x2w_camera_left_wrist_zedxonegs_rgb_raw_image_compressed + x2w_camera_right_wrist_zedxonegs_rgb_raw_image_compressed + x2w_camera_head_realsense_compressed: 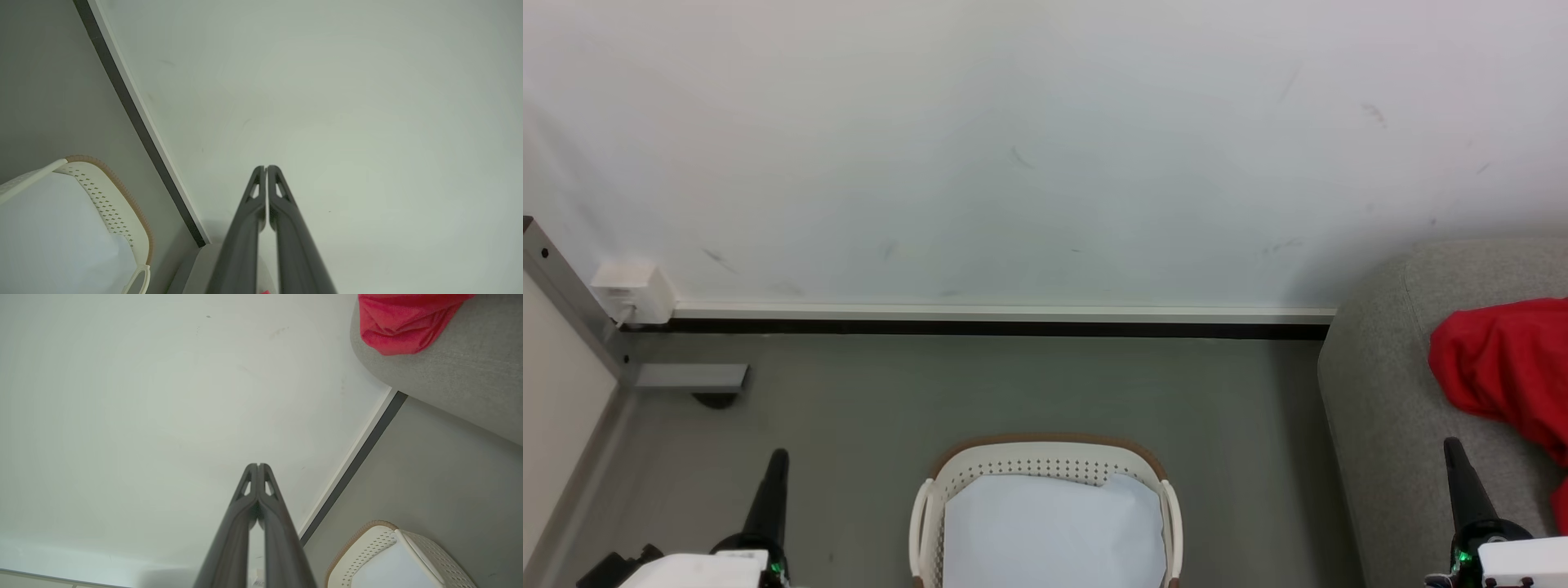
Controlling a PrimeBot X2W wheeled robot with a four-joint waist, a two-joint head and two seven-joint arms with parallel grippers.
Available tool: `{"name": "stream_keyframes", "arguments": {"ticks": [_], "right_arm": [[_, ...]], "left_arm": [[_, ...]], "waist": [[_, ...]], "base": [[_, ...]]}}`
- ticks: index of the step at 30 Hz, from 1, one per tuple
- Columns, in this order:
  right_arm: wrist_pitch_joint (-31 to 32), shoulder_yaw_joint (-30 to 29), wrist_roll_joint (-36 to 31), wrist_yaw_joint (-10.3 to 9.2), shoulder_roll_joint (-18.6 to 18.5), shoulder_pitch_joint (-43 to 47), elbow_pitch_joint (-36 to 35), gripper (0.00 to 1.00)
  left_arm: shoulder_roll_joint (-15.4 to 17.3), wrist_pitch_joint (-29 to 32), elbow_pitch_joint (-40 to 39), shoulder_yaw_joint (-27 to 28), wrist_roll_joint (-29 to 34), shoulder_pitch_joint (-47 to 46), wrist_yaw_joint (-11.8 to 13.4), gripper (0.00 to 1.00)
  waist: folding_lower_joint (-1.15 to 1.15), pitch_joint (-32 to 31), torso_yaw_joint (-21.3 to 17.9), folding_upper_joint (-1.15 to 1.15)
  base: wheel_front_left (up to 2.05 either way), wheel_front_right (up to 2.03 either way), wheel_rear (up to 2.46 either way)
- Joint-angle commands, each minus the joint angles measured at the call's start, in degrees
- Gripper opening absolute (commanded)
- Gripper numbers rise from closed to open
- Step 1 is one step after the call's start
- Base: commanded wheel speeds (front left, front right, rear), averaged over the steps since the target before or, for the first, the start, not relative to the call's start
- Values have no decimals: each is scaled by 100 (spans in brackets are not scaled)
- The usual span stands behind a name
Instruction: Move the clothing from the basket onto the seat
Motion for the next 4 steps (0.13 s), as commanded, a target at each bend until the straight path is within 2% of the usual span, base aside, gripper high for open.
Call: {"name": "stream_keyframes", "arguments": {"ticks": [1,4], "right_arm": [[37,-50,138,-9,-2,-75,-50,0],[82,-75,249,-9,8,-74,-57,0]], "left_arm": [[26,54,-61,34,-142,-76,-40,0],[23,96,-70,39,-295,-79,-43,0]], "waist": [[0,2,1,0],[0,4,4,0]], "base": [[0,0,0],[0,0,0]]}}
